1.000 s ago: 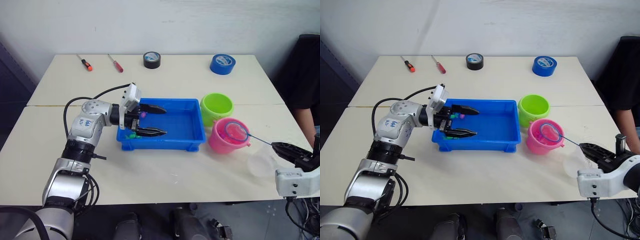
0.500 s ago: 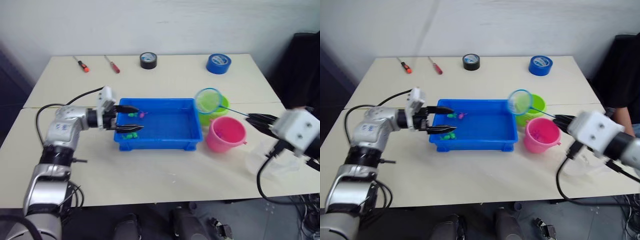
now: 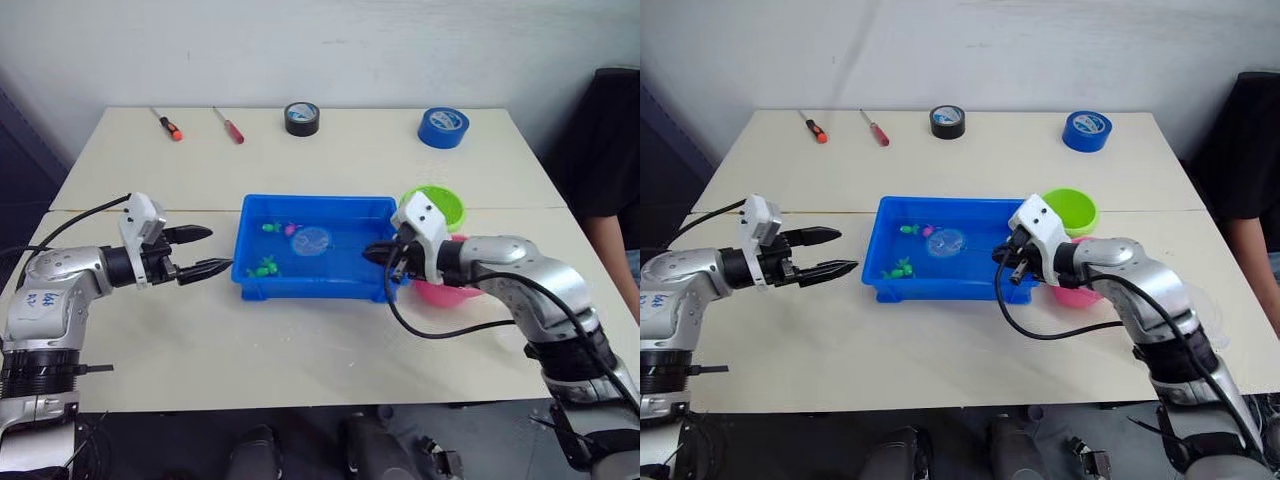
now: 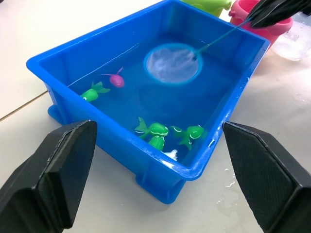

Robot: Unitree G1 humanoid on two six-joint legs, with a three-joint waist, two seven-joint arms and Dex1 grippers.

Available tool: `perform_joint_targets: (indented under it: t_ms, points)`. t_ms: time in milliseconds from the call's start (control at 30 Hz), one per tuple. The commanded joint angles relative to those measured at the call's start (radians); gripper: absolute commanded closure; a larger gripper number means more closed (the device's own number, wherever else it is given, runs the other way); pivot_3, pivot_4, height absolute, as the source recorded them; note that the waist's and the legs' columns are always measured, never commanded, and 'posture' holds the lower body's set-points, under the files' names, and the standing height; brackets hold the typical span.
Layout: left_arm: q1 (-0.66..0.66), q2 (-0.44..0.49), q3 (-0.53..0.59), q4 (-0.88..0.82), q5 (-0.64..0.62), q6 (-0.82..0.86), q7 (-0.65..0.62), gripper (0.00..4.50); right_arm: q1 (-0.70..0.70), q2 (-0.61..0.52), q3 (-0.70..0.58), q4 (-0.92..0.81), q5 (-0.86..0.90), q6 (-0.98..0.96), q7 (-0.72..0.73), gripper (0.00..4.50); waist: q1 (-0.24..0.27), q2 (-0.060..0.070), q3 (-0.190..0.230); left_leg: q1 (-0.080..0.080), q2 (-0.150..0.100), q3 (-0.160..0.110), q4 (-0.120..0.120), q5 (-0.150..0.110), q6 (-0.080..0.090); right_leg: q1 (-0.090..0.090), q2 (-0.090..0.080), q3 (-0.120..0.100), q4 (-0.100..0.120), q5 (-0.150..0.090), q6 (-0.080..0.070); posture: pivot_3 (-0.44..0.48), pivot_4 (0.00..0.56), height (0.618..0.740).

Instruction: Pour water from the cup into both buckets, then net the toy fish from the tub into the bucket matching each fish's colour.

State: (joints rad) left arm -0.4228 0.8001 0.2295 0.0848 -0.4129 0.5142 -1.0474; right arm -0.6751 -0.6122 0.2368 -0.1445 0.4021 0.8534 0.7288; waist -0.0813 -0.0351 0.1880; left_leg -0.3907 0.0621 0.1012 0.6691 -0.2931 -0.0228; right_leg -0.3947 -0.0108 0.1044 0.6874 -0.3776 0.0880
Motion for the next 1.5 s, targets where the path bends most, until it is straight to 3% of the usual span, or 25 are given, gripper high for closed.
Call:
perform_joint_targets:
  t_ms: [33, 467, 833, 1100, 1300, 1500]
  points:
    - [0.014, 0.018, 0.038, -0.052, -0.025, 0.002, 0.018, 0.02, -0.044, 0.021, 0.012, 0.047, -0.029, -0.032, 0.028, 4.50, -0.001, 0.000, 0.000, 0.000, 0.000, 0.000, 0.000, 0.000, 0.000, 0.000, 0.000, 0.000, 0.000, 0.000, 0.000, 0.000, 0.150, 0.740]
    - [0.016, 0.021, 0.031, -0.062, -0.036, -0.010, 0.050, 0.02, -0.155, 0.159, 0.038, 0.320, -0.180, -0.202, 0.031, 4.50, -0.009, 0.000, 0.000, 0.000, 0.000, 0.000, -0.001, 0.001, -0.001, -0.001, 0.001, -0.001, 0.000, 0.000, 0.000, 0.000, 0.150, 0.740]
    - [0.003, 0.023, 0.021, -0.046, -0.027, -0.029, 0.046, 0.02, -0.164, 0.187, 0.049, 0.366, -0.223, -0.200, 0.091, 4.50, -0.012, 0.000, 0.000, 0.000, 0.001, 0.000, -0.002, 0.001, -0.001, -0.001, 0.001, -0.001, 0.000, 0.000, 0.000, 0.000, 0.150, 0.740]
    - [-0.007, 0.019, 0.016, -0.040, -0.026, -0.035, 0.050, 0.02, -0.210, 0.254, -0.003, 0.442, -0.246, -0.254, 0.028, 4.50, -0.026, 0.000, 0.000, 0.000, 0.001, -0.001, -0.002, 0.001, -0.002, -0.001, 0.001, -0.001, 0.001, 0.000, 0.000, 0.000, 0.150, 0.740]
    - [-0.011, 0.017, 0.011, -0.037, -0.025, -0.038, 0.049, 0.02, -0.206, 0.257, -0.019, 0.412, -0.241, -0.246, 0.037, 4.50, -0.032, 0.000, 0.000, 0.000, 0.001, -0.001, -0.002, 0.001, -0.002, -0.001, 0.001, -0.001, 0.001, 0.000, 0.000, 0.000, 0.150, 0.740]
    - [-0.060, -0.005, -0.021, 0.006, -0.035, -0.038, 0.028, 0.02, -0.104, 0.189, -0.065, 0.168, -0.184, -0.147, 0.062, 4.50, -0.026, 0.000, 0.000, 0.000, 0.000, -0.002, -0.003, 0.001, -0.002, -0.001, 0.001, -0.002, 0.000, 0.000, 0.000, 0.000, 0.150, 0.740]
